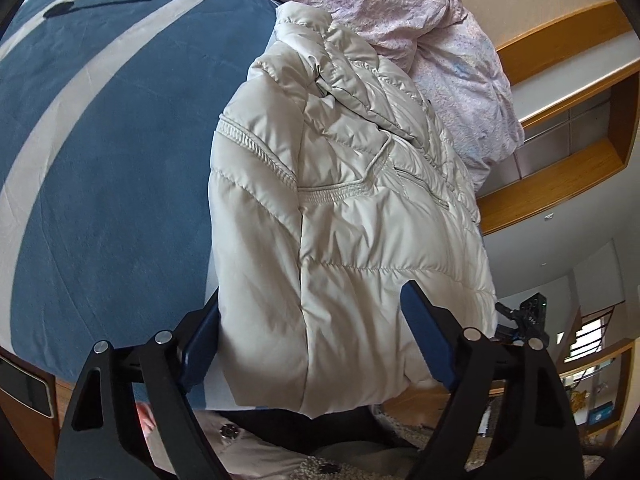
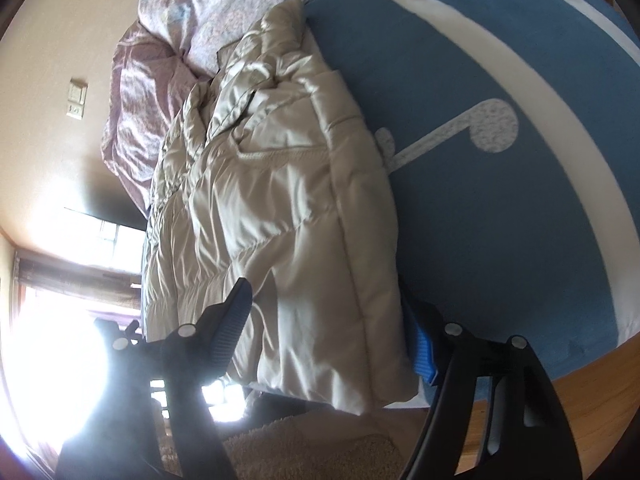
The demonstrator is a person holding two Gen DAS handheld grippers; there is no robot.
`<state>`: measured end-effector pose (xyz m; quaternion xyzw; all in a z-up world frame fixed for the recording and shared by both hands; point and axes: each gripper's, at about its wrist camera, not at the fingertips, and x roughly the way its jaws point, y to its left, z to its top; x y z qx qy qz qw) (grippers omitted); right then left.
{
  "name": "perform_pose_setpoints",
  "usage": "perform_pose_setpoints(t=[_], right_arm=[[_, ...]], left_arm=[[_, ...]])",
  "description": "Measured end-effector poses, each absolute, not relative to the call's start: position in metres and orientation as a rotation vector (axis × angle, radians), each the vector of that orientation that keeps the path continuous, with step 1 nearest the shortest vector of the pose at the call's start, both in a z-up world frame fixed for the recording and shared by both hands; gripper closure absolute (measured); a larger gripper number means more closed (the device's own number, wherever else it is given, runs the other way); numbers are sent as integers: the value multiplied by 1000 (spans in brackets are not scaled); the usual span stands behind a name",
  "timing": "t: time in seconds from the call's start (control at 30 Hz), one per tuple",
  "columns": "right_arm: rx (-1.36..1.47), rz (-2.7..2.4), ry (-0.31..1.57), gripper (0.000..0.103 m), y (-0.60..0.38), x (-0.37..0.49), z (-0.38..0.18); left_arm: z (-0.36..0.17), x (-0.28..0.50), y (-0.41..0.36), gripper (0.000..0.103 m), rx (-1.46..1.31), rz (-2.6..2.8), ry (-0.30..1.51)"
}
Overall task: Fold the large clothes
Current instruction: 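Move both tools to the hem of the narrowed jacket, then grasp the jacket hem with both tools and lift it toward the collar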
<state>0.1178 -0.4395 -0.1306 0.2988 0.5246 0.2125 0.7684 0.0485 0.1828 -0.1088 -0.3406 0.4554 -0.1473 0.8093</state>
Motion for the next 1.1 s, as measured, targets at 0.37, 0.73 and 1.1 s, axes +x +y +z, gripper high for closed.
perform_pose_setpoints(t=[0.37, 0.73, 1.1], right_arm=[[585, 536, 1165, 36, -423, 107, -129], [575, 542, 1132, 75, -421, 95, -127], [463, 459, 904, 86, -422, 82, -80]], left_arm=[[-115, 42, 182, 23, -817, -376, 982], [-118, 40, 180, 63, -837, -310, 985], [-80, 39, 185, 90, -755, -261, 863]])
